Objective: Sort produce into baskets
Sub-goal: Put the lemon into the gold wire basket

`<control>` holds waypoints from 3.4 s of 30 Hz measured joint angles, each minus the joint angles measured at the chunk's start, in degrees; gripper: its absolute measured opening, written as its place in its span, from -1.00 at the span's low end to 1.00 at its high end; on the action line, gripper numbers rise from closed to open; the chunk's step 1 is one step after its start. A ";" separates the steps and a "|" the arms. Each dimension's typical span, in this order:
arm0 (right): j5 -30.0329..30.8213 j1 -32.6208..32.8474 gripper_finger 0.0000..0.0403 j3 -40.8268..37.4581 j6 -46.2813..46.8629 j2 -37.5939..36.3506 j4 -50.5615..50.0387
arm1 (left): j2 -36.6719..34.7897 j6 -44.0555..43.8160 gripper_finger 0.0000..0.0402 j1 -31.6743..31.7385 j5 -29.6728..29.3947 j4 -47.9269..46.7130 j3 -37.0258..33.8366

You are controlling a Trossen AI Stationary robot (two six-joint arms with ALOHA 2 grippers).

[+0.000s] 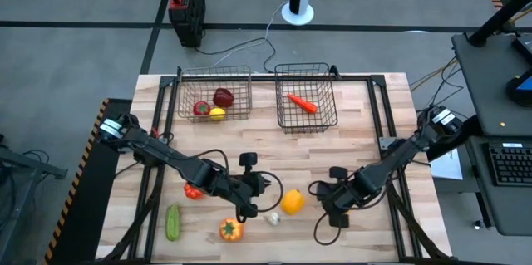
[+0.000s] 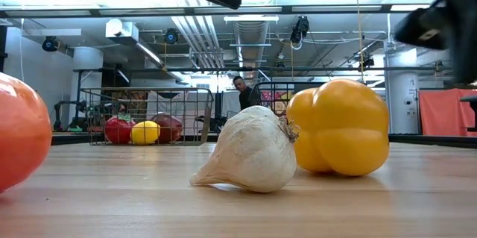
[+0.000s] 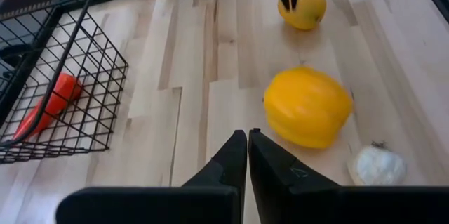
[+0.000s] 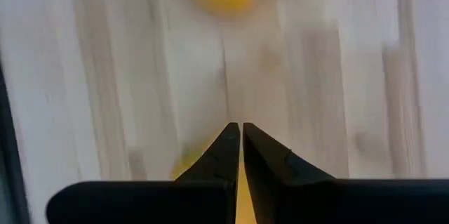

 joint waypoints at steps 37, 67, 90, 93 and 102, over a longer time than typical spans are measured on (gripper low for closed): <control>4.36 9.64 0.56 -2.73 -1.08 0.13 -2.56 | -1.75 -5.79 -0.74 -0.61 -12.47 -4.47 0.01; 4.41 8.84 0.62 -13.23 3.02 0.80 7.36 | -1.75 -6.00 -0.30 -0.61 -12.47 -4.42 0.01; 5.83 6.24 0.67 -8.27 7.22 -0.69 4.32 | -1.75 -6.74 -0.30 -0.61 -11.00 -4.20 0.01; 8.63 6.29 0.64 -5.52 6.28 -0.80 6.06 | -1.67 -6.87 -0.30 -0.61 -10.54 -3.85 0.01; 9.38 6.38 0.54 -2.96 -3.58 0.17 19.96 | 1.32 -6.13 -0.30 -0.89 -1.26 -2.27 0.01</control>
